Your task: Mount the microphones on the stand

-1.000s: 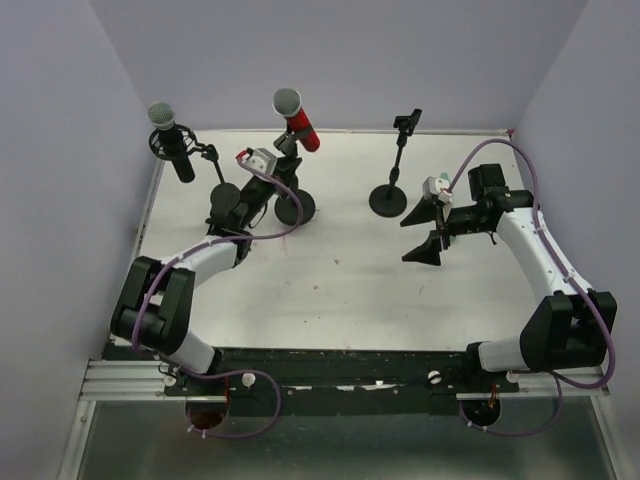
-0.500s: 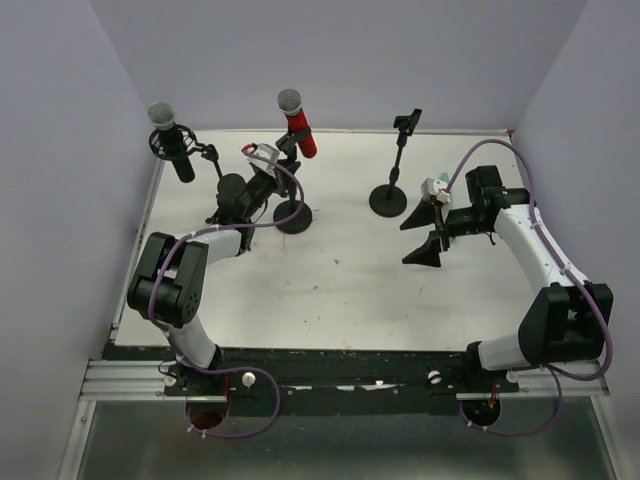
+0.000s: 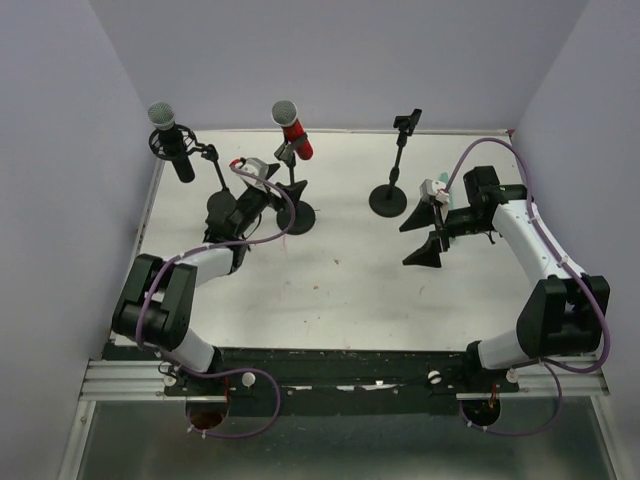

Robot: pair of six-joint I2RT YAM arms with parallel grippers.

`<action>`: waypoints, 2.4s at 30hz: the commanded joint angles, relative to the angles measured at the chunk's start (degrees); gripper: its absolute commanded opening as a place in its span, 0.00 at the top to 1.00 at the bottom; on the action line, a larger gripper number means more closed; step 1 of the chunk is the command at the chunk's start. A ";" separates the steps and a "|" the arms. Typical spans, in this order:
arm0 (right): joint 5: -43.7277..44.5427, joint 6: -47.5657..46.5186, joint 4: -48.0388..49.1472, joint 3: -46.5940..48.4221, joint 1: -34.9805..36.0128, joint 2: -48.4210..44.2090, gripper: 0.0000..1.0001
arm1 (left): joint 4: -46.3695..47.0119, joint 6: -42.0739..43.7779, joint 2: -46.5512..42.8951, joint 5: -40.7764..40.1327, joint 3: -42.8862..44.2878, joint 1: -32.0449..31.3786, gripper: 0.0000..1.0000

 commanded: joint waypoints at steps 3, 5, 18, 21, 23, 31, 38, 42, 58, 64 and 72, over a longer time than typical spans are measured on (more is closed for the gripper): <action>-0.71 1.57 1.24 0.92 -1.31 -0.25 0.00 | -6.60 -3.10 -9.80 -1.66 -6.12 0.44 0.02; -0.63 3.06 2.56 0.75 -1.84 -0.60 0.01 | -9.07 -5.03 -12.79 -1.93 -8.66 0.44 0.02; 3.58 34.56 36.16 -6.45 -5.18 -5.78 0.00 | -50.52 -9.79 -49.43 -5.88 -11.06 -0.18 0.02; 9.02 54.87 59.11 -9.71 -5.18 -5.79 0.00 | -58.36 -7.34 -54.62 -3.00 -8.07 0.00 0.02; 9.14 63.75 67.14 -9.46 -5.18 -3.16 0.00 | -63.37 -3.48 -56.48 1.65 -6.22 -0.09 0.02; 19.12 70.90 81.89 -4.17 -2.01 7.31 0.12 | -70.42 4.89 -67.37 -6.05 -11.58 -0.09 0.02; 23.10 71.10 88.43 1.36 -0.87 16.09 0.22 | -68.76 5.33 -69.58 -6.15 -13.07 -0.09 0.02; 24.34 71.54 92.91 2.76 -0.61 18.90 0.32 | -69.02 5.16 -68.26 -5.45 -12.63 -0.09 0.02; 18.01 70.48 106.80 -2.32 1.32 21.03 1.00 | -68.85 5.68 -68.43 -5.01 -12.89 -0.09 0.02; 27.73 76.90 105.25 -14.35 4.04 7.52 1.00 | -67.62 5.16 -69.84 -3.42 -13.42 -0.09 0.02; 51.84 79.62 84.94 -20.26 17.92 -7.01 1.00 | -67.00 4.28 -70.20 -2.19 -13.60 -0.09 0.02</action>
